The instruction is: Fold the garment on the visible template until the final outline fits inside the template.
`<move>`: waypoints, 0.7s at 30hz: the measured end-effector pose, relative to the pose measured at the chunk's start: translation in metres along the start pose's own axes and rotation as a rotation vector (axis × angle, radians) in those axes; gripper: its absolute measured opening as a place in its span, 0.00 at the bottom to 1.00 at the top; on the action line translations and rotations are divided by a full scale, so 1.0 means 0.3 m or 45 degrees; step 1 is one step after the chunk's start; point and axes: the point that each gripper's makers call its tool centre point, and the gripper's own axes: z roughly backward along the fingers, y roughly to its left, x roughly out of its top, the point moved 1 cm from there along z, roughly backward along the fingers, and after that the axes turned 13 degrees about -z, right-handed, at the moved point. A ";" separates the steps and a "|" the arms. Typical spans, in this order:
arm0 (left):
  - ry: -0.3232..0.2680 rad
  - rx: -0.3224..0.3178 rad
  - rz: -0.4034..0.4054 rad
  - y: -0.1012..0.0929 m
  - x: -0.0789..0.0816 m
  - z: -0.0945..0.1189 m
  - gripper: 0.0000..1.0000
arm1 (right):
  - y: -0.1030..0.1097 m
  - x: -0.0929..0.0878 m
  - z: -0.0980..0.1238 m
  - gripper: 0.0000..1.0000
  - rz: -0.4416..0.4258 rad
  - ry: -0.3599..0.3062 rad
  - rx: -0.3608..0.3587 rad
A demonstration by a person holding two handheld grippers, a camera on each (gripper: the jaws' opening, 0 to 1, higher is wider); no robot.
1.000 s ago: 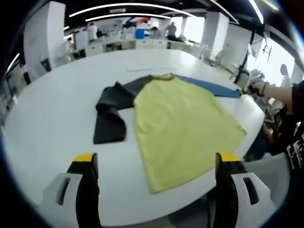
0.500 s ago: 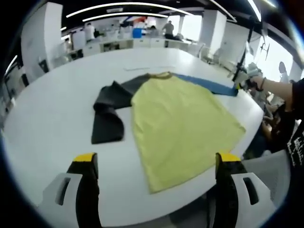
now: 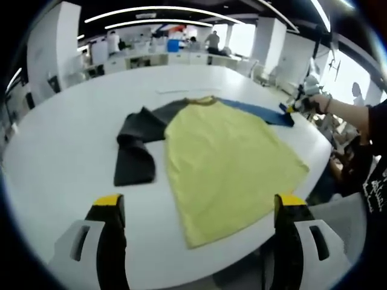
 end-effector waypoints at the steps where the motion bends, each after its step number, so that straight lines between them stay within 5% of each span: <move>1: 0.003 0.001 -0.002 0.000 -0.002 0.000 0.99 | 0.017 0.001 -0.006 0.00 0.006 0.005 0.009; 21: 0.007 -0.026 -0.026 -0.019 0.006 -0.014 0.99 | 0.265 0.016 -0.026 0.00 0.094 0.005 0.181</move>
